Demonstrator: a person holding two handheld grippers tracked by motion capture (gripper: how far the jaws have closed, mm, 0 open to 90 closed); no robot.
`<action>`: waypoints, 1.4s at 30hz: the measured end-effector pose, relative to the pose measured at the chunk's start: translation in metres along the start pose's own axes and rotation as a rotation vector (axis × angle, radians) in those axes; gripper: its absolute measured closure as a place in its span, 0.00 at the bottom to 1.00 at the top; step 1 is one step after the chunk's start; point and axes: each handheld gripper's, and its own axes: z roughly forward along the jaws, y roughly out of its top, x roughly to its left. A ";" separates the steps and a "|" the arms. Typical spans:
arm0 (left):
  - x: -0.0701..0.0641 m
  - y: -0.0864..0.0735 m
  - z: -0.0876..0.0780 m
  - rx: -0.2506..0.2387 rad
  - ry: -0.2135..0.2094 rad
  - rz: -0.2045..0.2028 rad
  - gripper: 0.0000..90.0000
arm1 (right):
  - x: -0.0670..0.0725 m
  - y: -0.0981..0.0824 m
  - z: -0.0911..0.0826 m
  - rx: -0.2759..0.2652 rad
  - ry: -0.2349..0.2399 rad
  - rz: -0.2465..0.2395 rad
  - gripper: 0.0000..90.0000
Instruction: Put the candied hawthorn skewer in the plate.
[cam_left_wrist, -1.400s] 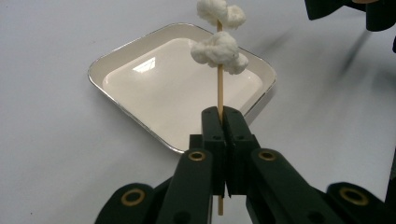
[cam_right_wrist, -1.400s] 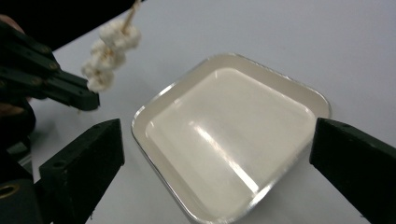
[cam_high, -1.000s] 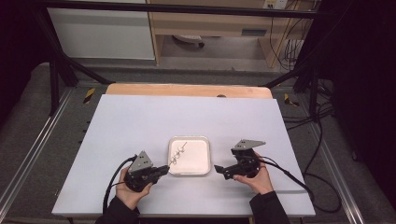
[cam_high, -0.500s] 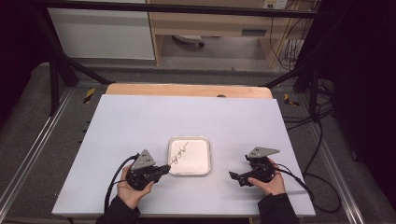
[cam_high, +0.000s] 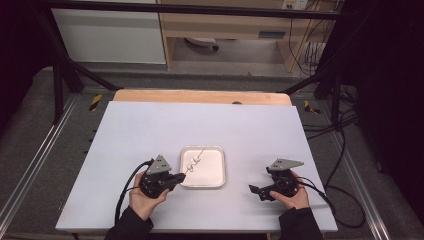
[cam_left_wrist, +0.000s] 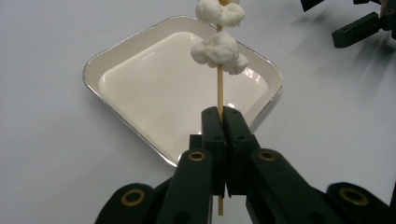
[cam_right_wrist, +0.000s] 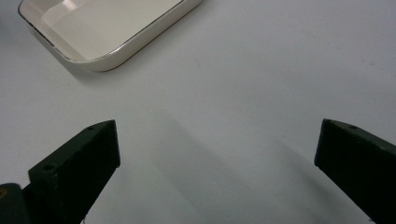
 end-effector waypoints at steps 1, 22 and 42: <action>0.000 0.003 0.001 0.000 0.004 -0.001 0.99 | 0.000 0.000 0.000 -0.005 0.001 -0.005 0.01; 0.003 0.034 0.042 0.117 0.112 -0.013 0.99 | -0.002 -0.002 -0.002 -0.008 0.014 -0.001 0.01; 0.002 0.018 0.073 0.225 0.129 -0.044 0.99 | -0.001 -0.002 -0.001 -0.001 0.016 0.000 0.01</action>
